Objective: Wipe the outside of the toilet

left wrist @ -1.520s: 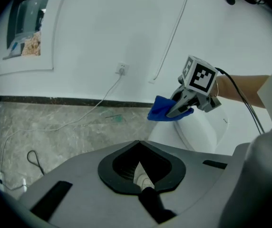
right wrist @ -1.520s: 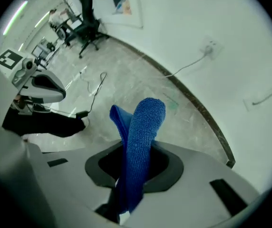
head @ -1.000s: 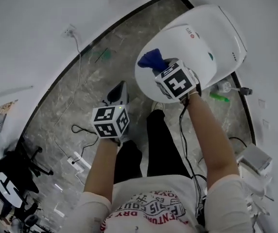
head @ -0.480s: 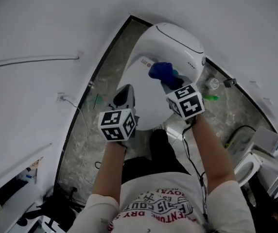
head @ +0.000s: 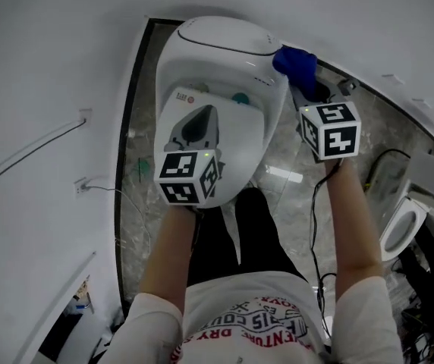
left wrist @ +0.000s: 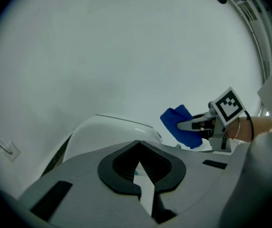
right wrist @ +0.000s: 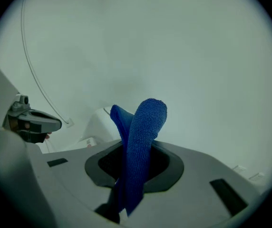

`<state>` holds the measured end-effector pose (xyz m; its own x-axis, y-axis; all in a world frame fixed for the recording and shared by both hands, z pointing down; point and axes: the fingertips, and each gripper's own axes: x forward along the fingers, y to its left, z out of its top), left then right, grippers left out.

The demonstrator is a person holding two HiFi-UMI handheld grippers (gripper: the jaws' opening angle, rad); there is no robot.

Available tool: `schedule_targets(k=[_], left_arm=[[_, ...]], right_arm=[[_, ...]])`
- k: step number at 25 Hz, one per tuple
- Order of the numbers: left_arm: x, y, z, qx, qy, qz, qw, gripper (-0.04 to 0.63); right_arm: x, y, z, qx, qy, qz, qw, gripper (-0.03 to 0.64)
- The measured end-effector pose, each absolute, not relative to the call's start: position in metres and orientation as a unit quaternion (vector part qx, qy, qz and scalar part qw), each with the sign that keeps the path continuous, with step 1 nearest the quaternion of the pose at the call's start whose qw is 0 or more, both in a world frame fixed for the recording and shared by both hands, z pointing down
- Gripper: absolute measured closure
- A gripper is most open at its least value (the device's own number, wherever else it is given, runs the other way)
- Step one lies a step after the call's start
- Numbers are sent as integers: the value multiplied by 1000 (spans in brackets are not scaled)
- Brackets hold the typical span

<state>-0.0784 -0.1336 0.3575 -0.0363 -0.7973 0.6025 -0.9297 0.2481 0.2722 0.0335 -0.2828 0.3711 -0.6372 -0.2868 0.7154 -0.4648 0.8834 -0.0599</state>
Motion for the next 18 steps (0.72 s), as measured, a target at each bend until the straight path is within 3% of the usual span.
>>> schedule_targets(k=[18], left_arm=[[-35,-170,491,690,-599,146,380,589]], right_arm=[[51,-309,510,274,-886,102,360,540]])
